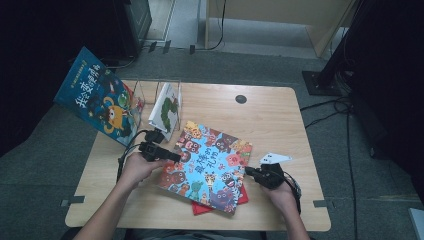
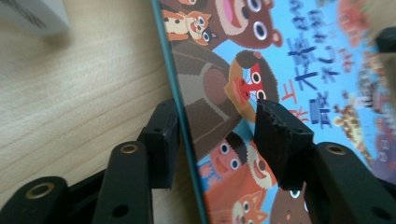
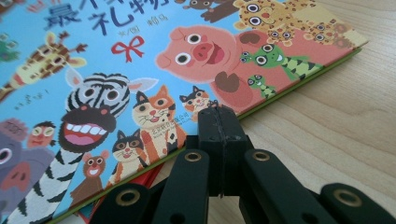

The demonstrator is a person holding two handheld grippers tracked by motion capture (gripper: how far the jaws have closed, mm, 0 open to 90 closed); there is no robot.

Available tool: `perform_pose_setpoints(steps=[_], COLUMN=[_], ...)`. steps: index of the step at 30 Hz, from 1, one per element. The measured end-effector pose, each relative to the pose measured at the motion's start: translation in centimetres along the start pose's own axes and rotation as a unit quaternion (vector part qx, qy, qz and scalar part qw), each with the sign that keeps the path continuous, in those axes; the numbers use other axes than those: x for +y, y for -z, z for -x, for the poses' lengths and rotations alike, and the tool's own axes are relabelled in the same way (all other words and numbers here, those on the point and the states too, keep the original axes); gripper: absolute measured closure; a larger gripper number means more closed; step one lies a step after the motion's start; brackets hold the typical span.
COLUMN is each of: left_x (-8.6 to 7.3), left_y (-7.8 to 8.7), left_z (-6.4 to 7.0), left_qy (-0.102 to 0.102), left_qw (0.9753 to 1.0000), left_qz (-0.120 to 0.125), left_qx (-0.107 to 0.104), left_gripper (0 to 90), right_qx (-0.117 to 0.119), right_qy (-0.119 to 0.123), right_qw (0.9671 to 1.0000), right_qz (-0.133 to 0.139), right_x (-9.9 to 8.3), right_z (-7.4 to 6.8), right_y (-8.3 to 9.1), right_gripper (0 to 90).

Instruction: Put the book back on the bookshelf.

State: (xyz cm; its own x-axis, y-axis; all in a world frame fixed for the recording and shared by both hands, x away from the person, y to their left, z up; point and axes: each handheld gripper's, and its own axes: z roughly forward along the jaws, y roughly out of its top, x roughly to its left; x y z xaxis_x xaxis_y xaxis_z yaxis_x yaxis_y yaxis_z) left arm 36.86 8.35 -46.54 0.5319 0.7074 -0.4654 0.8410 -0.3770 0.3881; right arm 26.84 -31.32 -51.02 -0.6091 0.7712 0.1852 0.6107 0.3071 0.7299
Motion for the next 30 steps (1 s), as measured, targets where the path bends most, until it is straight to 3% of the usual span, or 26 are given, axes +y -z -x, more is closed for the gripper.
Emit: perform_pose_setpoints(steps=[4, 12, 15, 18, 21, 24, 28, 30], left_x=[0.4, 1.0, 1.3, 1.7, 2.5, 3.6, 4.9, 5.4], left_y=[1.1, 2.6, 3.0, 3.0, 3.7, 4.2, 4.2, 4.3], left_z=[1.0, 1.1, 1.3, 1.7, 2.5, 3.5, 4.9, 5.2], left_qy=[-0.010, 0.020, 0.029, 0.034, 0.036, 0.026, 0.016, 0.014], left_qw=[0.9998, 0.9995, 0.9980, 0.9939, 0.9945, 0.9958, 0.9980, 0.9978], left_qz=[-0.017, 0.000, -0.001, -0.014, 0.001, -0.015, -0.027, -0.031], left_qx=[0.010, -0.027, -0.055, -0.104, -0.098, -0.086, -0.056, -0.057], left_gripper=[51.5, 54.8, 56.3, 58.2, 60.9, 61.2, 59.5, 59.5], right_qx=[-0.001, 0.006, 0.009, 0.013, 0.013, 0.010, 0.014, 0.016], right_qy=[0.001, -0.006, -0.012, -0.013, -0.008, -0.002, -0.029, -0.033], right_qw=[1.0000, 1.0000, 0.9999, 0.9998, 0.9999, 0.9999, 0.9995, 0.9993], right_qz=[0.001, 0.004, 0.004, 0.003, 0.003, 0.003, 0.007, 0.010], right_x=[0.1, 0.4, 0.5, 0.7, 1.0, 1.2, 1.3, 1.3], right_z=[0.1, 0.5, 0.6, 0.7, 0.6, 0.5, 0.8, 1.0], right_y=[-0.3, -0.6, -0.7, -1.0, -1.3, -1.5, -1.7, -1.8], right_gripper=[90.0, 90.0, 90.0, 90.0, 90.0, 90.0, 90.0, 90.0])
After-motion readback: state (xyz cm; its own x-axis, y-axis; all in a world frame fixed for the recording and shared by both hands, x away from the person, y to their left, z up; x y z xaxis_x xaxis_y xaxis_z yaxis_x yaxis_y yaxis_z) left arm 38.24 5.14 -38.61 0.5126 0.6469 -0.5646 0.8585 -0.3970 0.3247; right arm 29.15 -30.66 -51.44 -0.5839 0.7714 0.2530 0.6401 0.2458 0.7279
